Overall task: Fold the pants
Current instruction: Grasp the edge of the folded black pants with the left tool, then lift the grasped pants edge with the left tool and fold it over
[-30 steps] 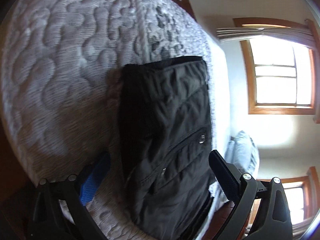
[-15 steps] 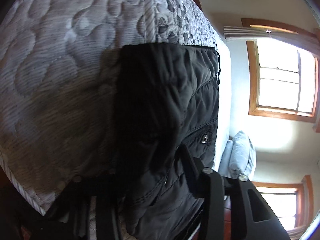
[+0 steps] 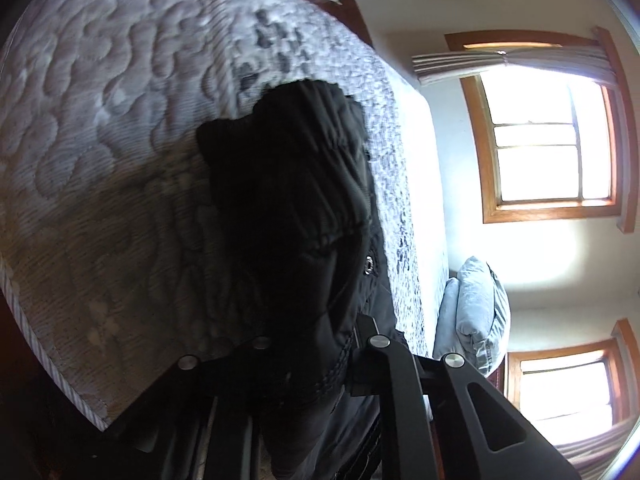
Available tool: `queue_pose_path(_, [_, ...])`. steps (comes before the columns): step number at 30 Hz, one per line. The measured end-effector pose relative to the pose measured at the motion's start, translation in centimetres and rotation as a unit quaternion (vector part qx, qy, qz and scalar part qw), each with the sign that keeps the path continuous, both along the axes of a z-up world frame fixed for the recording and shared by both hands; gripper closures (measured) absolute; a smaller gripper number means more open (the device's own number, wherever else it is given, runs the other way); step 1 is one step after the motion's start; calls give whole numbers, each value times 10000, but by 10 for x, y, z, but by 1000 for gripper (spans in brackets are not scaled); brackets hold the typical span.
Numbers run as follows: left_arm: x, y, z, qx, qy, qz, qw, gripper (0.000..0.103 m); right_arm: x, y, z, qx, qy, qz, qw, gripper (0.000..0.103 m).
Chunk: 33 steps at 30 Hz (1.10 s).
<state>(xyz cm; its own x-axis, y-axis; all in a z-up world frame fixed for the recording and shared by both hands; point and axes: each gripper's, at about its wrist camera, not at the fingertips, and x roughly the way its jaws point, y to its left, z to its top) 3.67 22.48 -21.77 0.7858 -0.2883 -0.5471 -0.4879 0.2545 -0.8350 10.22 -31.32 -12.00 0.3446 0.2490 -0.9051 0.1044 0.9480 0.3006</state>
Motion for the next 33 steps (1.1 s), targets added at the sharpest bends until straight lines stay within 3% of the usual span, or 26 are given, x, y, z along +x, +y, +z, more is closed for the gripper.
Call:
queue_pose_path(6, [5,-10,26,168,-275,-109,9994,89,-2,-10,2,55,-23,-127,9999,42])
queue_pose_path(15, [33,-44,91,914,-742,-655,9909,89,-4,-18,4,75,-59,-245,9997,42])
queue_pose_path(24, [65,-109,149,1834,-1078,-1466,9660,85,-7,-23,2,169,-71,-335,9993,42])
queue_pose_path(33, [87,-176,170,2669,-1099,-2297,9295,81,-12,-31,0,264,-76,-430,9987,42])
